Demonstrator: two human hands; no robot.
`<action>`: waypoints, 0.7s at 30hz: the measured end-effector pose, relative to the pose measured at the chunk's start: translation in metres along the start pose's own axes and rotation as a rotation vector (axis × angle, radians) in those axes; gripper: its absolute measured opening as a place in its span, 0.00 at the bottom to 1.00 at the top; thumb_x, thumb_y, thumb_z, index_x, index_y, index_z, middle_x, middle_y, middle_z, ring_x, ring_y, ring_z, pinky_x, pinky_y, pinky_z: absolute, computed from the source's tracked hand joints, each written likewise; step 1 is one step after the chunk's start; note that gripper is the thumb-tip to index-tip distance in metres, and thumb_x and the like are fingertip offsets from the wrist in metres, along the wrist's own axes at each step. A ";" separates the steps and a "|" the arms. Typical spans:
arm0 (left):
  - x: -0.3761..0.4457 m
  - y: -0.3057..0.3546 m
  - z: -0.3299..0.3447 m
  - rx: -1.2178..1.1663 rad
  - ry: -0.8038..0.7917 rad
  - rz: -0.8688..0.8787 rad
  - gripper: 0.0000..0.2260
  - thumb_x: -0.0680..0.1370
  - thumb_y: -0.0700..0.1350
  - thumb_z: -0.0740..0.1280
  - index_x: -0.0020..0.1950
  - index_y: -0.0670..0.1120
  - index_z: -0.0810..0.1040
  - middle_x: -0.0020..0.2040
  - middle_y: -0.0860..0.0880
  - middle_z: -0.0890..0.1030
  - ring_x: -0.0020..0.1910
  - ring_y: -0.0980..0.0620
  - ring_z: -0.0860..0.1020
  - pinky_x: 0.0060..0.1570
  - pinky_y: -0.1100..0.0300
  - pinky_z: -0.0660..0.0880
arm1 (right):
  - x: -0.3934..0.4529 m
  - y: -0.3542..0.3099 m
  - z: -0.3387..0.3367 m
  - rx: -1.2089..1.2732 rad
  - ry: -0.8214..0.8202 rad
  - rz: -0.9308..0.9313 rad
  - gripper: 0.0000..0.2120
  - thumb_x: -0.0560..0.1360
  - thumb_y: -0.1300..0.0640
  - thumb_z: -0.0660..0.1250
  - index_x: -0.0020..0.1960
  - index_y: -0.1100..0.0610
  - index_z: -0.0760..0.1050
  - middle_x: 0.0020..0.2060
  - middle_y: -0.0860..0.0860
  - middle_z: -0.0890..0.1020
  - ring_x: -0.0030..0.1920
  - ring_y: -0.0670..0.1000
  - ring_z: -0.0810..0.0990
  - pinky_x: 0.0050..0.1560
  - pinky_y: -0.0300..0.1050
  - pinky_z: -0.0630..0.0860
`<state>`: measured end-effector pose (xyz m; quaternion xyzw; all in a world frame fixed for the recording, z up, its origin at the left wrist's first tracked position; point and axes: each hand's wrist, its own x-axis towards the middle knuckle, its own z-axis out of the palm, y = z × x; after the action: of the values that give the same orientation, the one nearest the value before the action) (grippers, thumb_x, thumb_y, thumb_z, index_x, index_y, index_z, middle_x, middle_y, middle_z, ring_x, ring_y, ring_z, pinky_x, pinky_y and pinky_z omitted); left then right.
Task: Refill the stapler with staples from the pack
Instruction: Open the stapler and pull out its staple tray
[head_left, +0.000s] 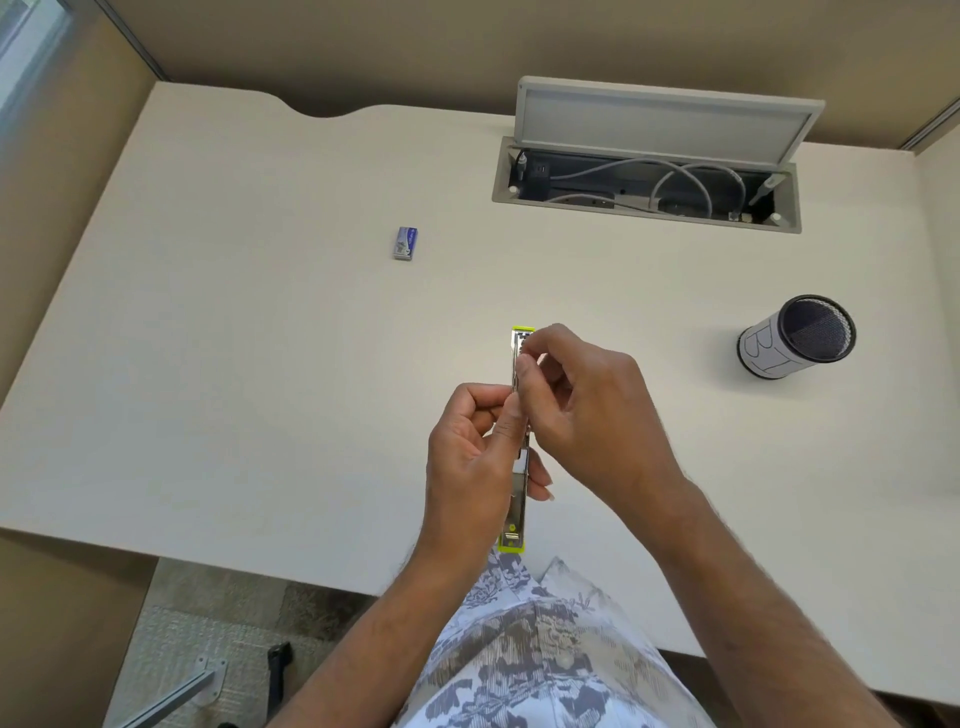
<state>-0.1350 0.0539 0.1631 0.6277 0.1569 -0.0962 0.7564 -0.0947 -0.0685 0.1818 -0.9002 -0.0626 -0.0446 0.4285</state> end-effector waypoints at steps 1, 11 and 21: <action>-0.001 0.000 0.001 -0.011 0.000 -0.003 0.09 0.85 0.45 0.66 0.54 0.39 0.75 0.39 0.44 0.82 0.25 0.50 0.78 0.26 0.58 0.78 | 0.001 -0.001 -0.001 -0.004 -0.020 -0.007 0.03 0.80 0.56 0.65 0.47 0.54 0.74 0.29 0.46 0.76 0.29 0.49 0.74 0.34 0.50 0.75; 0.001 0.004 0.001 -0.298 -0.040 -0.260 0.06 0.85 0.41 0.64 0.48 0.44 0.72 0.33 0.47 0.77 0.25 0.55 0.71 0.19 0.64 0.66 | 0.001 0.000 0.004 0.053 -0.091 0.013 0.10 0.80 0.57 0.67 0.43 0.54 0.69 0.28 0.43 0.72 0.28 0.47 0.71 0.32 0.41 0.70; 0.004 0.002 0.006 -0.397 0.009 -0.392 0.07 0.83 0.36 0.64 0.46 0.44 0.72 0.30 0.46 0.77 0.22 0.55 0.71 0.18 0.64 0.67 | -0.011 0.001 0.014 0.037 0.049 0.099 0.09 0.73 0.61 0.70 0.38 0.56 0.71 0.26 0.44 0.72 0.27 0.48 0.71 0.30 0.46 0.73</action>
<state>-0.1299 0.0491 0.1645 0.4254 0.2942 -0.2053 0.8309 -0.1054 -0.0594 0.1707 -0.8927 -0.0082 -0.0442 0.4483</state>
